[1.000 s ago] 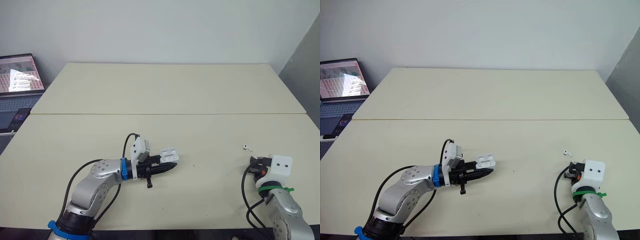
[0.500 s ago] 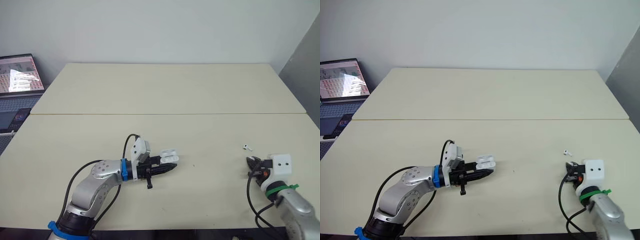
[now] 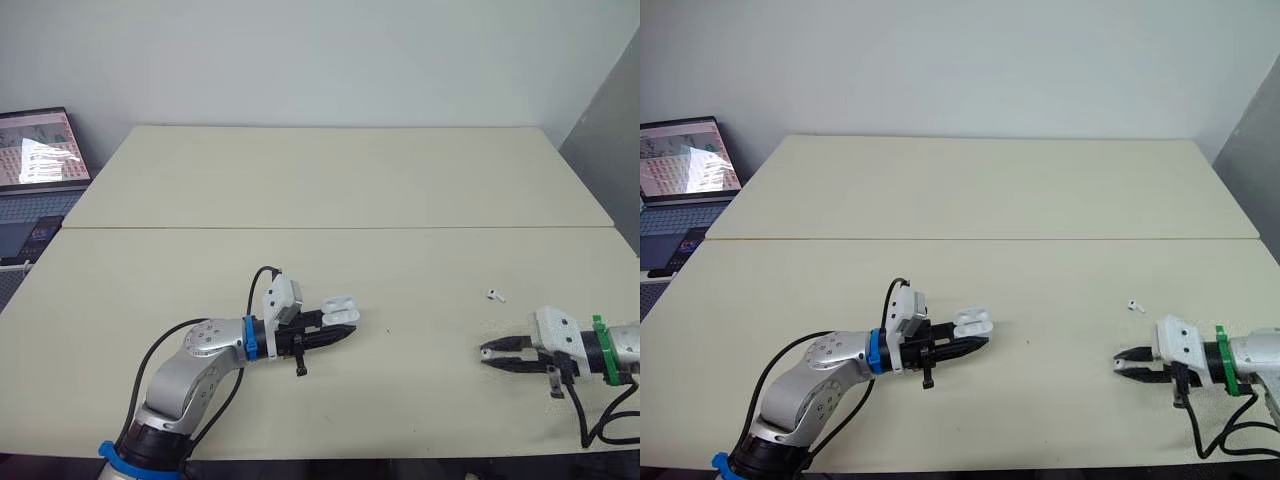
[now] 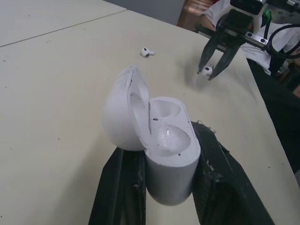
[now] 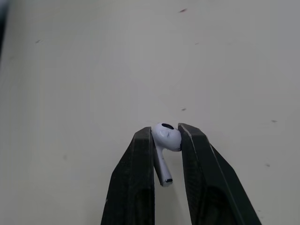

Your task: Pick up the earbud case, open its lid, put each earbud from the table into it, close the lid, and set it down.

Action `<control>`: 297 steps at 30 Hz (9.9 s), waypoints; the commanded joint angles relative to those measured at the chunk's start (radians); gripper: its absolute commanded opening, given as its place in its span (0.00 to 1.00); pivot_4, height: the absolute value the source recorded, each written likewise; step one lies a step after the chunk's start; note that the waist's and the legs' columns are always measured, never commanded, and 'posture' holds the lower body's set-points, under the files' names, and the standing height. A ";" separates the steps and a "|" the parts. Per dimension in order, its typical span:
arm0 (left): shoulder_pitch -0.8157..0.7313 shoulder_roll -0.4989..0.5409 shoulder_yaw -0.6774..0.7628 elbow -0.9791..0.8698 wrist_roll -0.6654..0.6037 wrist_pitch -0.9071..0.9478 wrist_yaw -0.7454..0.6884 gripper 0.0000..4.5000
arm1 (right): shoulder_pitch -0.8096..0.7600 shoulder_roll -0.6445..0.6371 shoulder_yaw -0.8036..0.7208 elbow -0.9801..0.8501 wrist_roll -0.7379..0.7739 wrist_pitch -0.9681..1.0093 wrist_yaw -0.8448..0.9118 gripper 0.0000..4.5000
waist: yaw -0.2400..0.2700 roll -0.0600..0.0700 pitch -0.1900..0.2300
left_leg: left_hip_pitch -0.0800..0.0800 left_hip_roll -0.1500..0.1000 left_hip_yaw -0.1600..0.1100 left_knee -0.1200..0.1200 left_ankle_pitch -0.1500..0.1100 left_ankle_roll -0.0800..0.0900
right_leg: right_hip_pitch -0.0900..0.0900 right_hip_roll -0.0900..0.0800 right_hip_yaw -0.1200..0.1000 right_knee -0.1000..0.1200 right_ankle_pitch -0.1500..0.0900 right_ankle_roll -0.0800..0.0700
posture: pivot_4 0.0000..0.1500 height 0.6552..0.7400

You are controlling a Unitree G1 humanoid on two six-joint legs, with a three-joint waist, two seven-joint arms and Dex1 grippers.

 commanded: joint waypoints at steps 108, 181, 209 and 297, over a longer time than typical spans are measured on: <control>-0.264 -0.382 -0.103 0.177 0.210 -0.166 0.326 0.18 | -0.338 0.626 -0.301 -0.652 0.441 0.994 -0.851 0.08 | 0.024 -0.006 -0.002 | -0.003 -0.001 -0.001 0.001 0.000 0.000 | -0.003 0.000 -0.002 0.002 0.000 0.000 | 1.00 1.00; -0.308 -0.566 -0.068 0.268 0.263 -0.343 0.476 0.18 | -0.258 0.828 -0.021 -0.483 0.318 0.639 -1.080 0.99 | 0.016 -0.006 -0.002 | -0.004 -0.001 0.001 0.001 0.001 -0.001 | -0.006 0.000 -0.002 0.003 0.000 0.000 | 1.00 1.00; -0.070 -0.205 -0.090 0.005 0.200 -0.134 0.250 0.18 | -0.103 0.100 -0.127 0.020 0.069 0.603 -0.627 0.99 | 0.015 -0.004 -0.002 | -0.002 0.000 0.002 0.000 0.000 0.000 | -0.003 0.000 0.001 0.001 0.000 0.000 | 1.00 1.00; -0.087 -0.177 -0.113 -0.021 0.173 -0.085 0.195 0.18 | 0.087 -0.278 0.086 -0.589 -0.357 0.818 -0.227 0.78 | 0.033 -0.004 -0.002 | -0.001 -0.001 0.000 0.001 0.000 -0.001 | 0.000 -0.001 0.000 0.000 0.000 0.000 | 1.00 1.00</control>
